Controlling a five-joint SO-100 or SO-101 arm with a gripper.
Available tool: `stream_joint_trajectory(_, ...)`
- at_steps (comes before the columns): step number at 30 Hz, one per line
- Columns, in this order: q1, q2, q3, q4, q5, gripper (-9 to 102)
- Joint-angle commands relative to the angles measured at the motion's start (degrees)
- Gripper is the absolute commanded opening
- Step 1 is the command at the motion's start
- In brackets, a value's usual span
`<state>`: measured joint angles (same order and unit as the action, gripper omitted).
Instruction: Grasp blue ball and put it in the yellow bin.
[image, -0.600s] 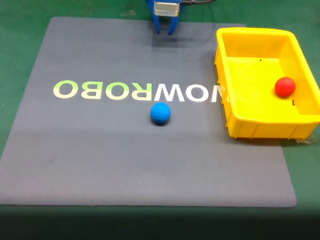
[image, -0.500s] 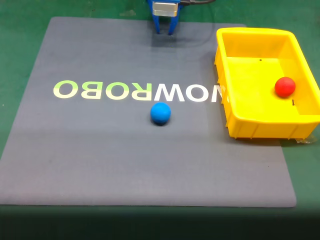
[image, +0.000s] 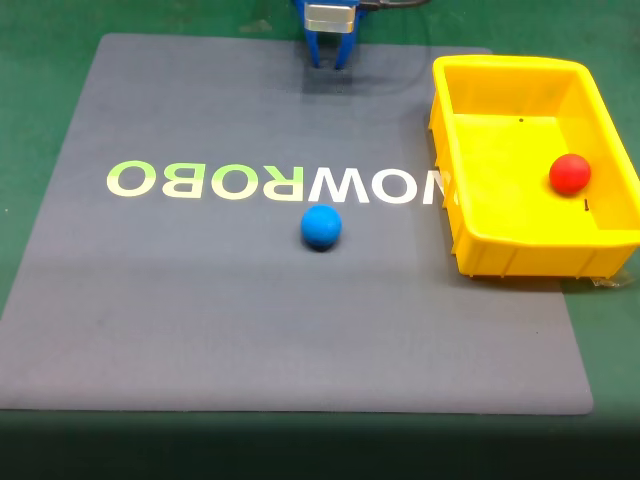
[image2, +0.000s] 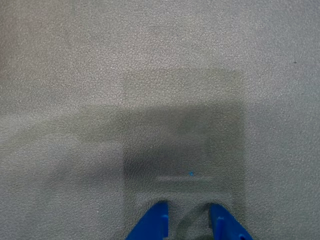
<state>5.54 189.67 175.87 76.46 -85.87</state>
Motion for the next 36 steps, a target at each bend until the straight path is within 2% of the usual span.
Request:
stream_joint_trajectory(1, -0.3, 0.9, 1.8, -0.1, -2.1, 5)
stream_joint_trajectory(4, 0.4, 0.9, 1.8, -4.0, -4.7, 9)
stream_joint_trajectory(7, 1.4, -2.8, -0.9, -13.6, -5.9, 21)
stream_joint_trajectory(9, 1.9, -8.5, -5.4, -18.7, -8.3, 30)
stream_joint_trajectory(12, 2.2, -21.4, -14.0, -23.7, -11.3, 35)
stream_joint_trajectory(16, 3.3, -43.2, -28.7, -30.1, -10.5, 38)
stream_joint_trajectory(25, 7.5, -83.4, -63.8, -34.4, -10.3, 38)
stream_joint_trajectory(36, 4.8, -104.8, -80.3, -38.8, -8.8, 38)
